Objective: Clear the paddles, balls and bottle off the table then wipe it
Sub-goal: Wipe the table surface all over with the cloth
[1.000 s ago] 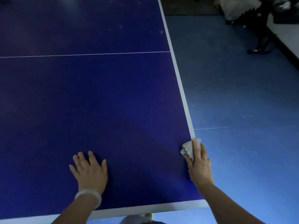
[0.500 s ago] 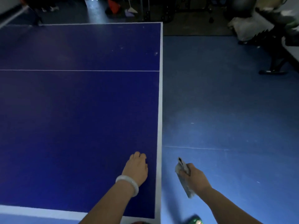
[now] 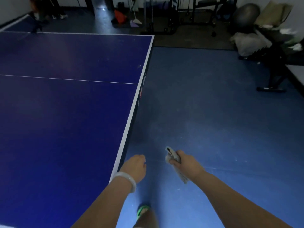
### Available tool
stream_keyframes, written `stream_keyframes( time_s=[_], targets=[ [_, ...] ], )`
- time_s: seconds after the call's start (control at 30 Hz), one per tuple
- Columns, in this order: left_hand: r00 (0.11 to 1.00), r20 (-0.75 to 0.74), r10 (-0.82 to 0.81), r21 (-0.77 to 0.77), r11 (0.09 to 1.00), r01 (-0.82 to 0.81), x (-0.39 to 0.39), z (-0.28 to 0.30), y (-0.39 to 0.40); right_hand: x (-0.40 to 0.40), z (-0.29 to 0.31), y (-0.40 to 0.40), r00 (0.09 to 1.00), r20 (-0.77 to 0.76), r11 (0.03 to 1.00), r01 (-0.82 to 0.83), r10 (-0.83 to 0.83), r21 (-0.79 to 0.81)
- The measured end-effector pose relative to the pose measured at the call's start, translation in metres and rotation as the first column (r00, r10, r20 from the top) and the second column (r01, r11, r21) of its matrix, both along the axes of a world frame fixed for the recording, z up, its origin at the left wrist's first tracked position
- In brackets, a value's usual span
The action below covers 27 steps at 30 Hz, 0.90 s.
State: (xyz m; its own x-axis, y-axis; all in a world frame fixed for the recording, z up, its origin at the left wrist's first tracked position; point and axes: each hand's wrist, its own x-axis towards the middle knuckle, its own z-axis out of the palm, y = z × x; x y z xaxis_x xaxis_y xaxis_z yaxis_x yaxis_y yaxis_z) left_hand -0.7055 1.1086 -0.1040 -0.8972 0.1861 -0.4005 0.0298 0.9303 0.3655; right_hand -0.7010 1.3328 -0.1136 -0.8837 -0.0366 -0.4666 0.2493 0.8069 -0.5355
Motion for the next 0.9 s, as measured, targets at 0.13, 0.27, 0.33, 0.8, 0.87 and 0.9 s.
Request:
stream_keyframes(
  time_s=[0.13, 0.27, 0.33, 0.8, 0.87, 0.9],
  targets=[
    [1.000, -0.017, 0.018, 0.015, 1.000, -0.018, -0.050, 0.006, 0.026, -0.049, 0.004, 0.020, 0.987, -0.046, 0.982, -0.150, 0.157, 0.115],
    [0.999, 0.024, 0.031, -0.003, 1.000, -0.031, -0.109, -0.005, 0.054, -0.117, 0.009, 0.052, 0.982, -0.065, 0.975, -0.167, 0.178, 0.148],
    [0.998, 0.040, 0.049, 0.016, 0.999, -0.050, -0.143, -0.007, 0.071, -0.154, 0.014, 0.069, 0.985, -0.074, 0.980, -0.148, 0.159, 0.137],
    [0.978, 0.044, 0.204, 0.016, 0.979, -0.205, -0.351, -0.010, 0.142, -0.383, 0.014, 0.150, 0.948, -0.019, 0.940, -0.312, 0.318, 0.134],
    [0.958, 0.048, 0.284, -0.005, 0.959, -0.284, -0.369, -0.012, 0.150, -0.422, 0.012, 0.157, 0.922, -0.020, 0.915, -0.382, 0.387, 0.131],
    [0.942, 0.042, 0.332, -0.009, 0.943, -0.332, -0.377, -0.012, 0.154, -0.442, 0.011, 0.161, 0.908, -0.021, 0.902, -0.414, 0.419, 0.126]
  ],
)
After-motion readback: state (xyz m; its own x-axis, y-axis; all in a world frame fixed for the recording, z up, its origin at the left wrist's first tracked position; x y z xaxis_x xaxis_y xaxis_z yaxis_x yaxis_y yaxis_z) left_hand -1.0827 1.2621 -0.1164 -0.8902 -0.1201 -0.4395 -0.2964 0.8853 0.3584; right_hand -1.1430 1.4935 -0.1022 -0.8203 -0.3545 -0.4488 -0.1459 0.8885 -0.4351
